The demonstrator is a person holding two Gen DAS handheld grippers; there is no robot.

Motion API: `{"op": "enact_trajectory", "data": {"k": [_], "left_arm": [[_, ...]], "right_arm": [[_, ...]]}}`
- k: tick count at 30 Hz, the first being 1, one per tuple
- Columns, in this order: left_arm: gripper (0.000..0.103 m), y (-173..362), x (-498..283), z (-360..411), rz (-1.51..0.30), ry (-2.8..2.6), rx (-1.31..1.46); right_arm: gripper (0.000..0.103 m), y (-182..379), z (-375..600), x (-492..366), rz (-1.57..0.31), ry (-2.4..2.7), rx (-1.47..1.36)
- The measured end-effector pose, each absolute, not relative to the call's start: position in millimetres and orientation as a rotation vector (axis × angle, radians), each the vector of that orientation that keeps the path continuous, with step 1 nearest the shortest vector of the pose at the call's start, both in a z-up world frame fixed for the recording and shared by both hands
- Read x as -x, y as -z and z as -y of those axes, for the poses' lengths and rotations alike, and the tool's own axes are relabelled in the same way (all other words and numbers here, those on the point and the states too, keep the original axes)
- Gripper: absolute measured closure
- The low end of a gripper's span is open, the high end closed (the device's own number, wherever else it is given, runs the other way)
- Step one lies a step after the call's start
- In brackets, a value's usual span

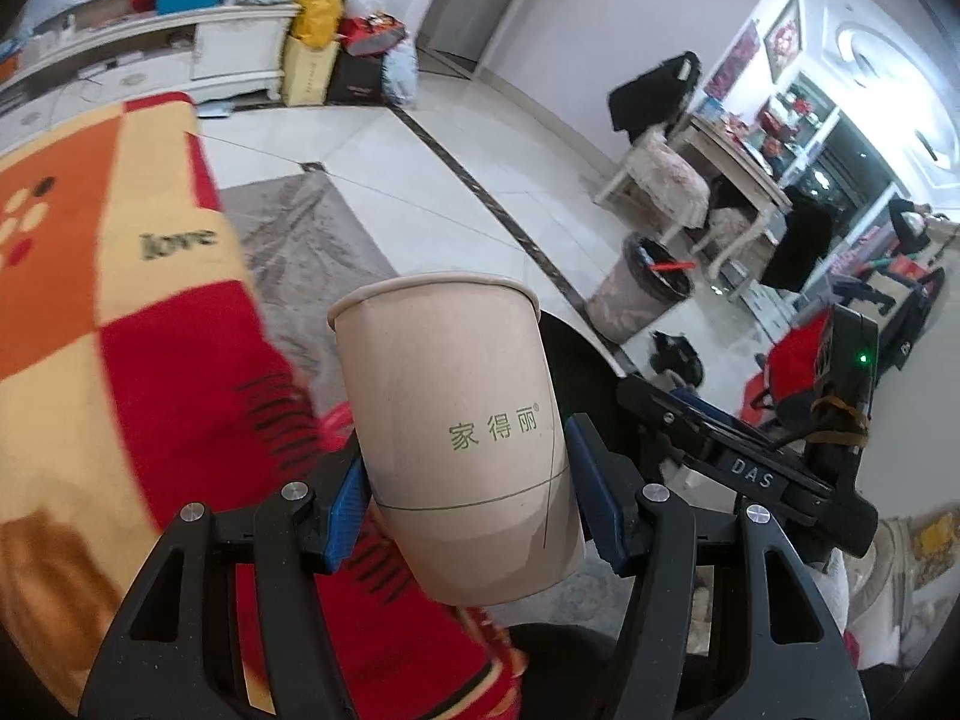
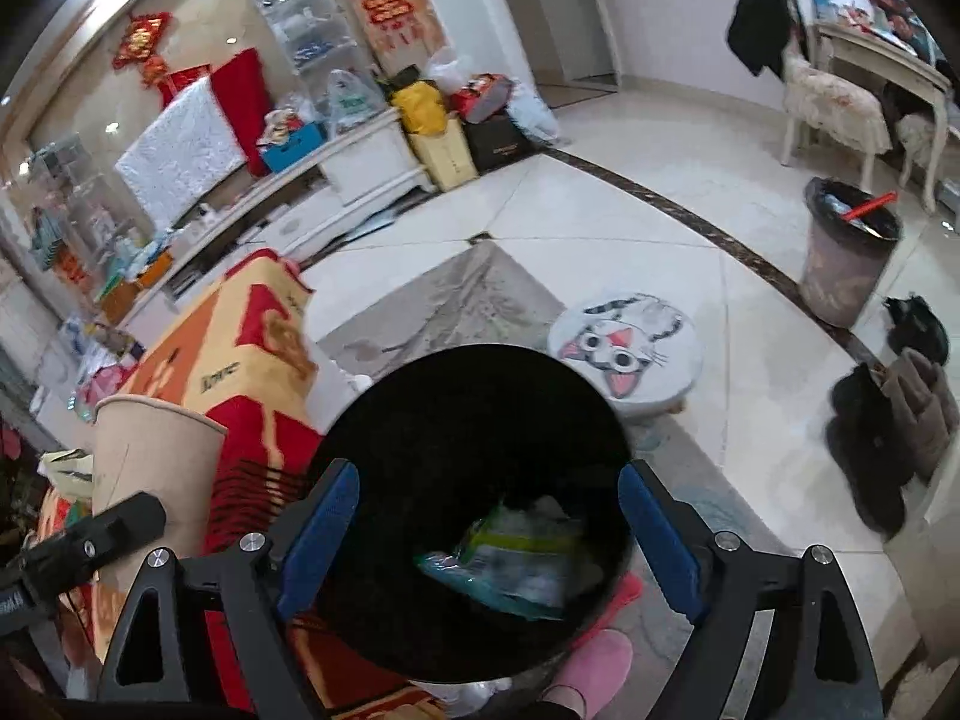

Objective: Collect trash
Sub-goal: 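Open the right gripper to drop the bag while the left drops the cup into the bin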

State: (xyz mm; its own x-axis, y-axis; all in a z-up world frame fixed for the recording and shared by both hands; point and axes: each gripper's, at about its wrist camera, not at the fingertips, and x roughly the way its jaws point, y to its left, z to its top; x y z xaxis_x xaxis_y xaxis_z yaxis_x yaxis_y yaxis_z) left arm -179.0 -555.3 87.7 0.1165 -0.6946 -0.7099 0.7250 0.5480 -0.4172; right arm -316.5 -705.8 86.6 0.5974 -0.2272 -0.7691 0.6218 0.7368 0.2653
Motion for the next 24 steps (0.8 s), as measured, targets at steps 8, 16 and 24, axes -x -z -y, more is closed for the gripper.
{"op": "enact_trajectory", "data": {"k": [8, 16, 24], "left_arm": [[0.029, -65.2, 173.9, 582.2, -1.102, 1.126, 0.0], [0.029, -68.7, 174.1, 561.0, -1.071, 1.046, -0.06], [0.029, -71.1, 170.4, 514.4, -1.003, 0.893, -0.111]], "right_arm": [[0.017, -87.7, 714.2, 325.8, -0.776, 0.548, -0.568], [0.017, -78.6, 697.6, 312.4, -0.803, 0.491, -0.565], [0.017, -69.1, 662.0, 289.4, -0.848, 0.413, -0.534]]}}
